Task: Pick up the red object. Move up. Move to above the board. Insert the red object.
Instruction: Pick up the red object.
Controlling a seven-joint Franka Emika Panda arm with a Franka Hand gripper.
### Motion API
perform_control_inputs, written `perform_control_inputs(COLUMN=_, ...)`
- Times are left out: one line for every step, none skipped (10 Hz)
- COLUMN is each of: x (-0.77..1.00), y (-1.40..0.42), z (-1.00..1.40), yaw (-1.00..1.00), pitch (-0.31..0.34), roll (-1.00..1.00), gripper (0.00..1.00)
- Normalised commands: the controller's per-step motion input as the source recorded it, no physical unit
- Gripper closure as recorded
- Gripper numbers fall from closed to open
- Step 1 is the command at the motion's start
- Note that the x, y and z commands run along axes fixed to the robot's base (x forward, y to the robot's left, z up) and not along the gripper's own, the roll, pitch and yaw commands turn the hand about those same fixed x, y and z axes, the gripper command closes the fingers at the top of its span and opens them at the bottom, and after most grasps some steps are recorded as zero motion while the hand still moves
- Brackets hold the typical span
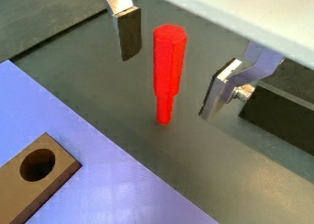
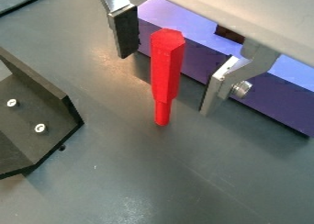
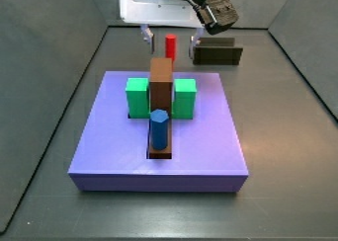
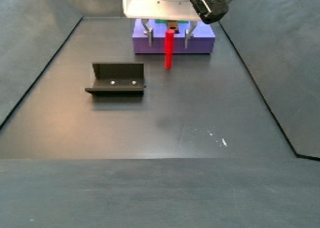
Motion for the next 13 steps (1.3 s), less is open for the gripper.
perform_control_inputs(x=0.00, y=0.00, z=0.00, yaw=0.00, pitch=0.000, roll=0.00, gripper=0.00)
perform_control_inputs(x=0.00, y=0.00, z=0.00, yaw=0.00, pitch=0.000, roll=0.00, gripper=1.00)
perform_control_inputs(x=0.00, y=0.00, z=0.00, yaw=0.00, pitch=0.000, roll=0.00, gripper=1.00)
perform_control_inputs(x=0.00, y=0.00, z=0.00, yaw=0.00, pitch=0.000, roll=0.00, gripper=1.00)
perform_control_inputs(x=0.00, y=0.00, z=0.00, yaw=0.00, pitch=0.000, roll=0.00, gripper=1.00)
perform_control_inputs(x=0.00, y=0.00, z=0.00, yaw=0.00, pitch=0.000, roll=0.00, gripper=1.00)
perform_control_inputs(x=0.00, y=0.00, z=0.00, yaw=0.00, pitch=0.000, roll=0.00, gripper=1.00)
perform_control_inputs(x=0.00, y=0.00, z=0.00, yaw=0.00, pitch=0.000, roll=0.00, gripper=1.00)
perform_control_inputs(x=0.00, y=0.00, z=0.00, yaw=0.00, pitch=0.000, roll=0.00, gripper=1.00)
perform_control_inputs(x=0.00, y=0.00, z=0.00, yaw=0.00, pitch=0.000, roll=0.00, gripper=1.00)
perform_control_inputs(x=0.00, y=0.00, z=0.00, yaw=0.00, pitch=0.000, roll=0.00, gripper=1.00)
perform_control_inputs(x=0.00, y=0.00, z=0.00, yaw=0.00, pitch=0.000, roll=0.00, gripper=1.00)
perform_control_inputs(x=0.00, y=0.00, z=0.00, yaw=0.00, pitch=0.000, roll=0.00, gripper=1.00)
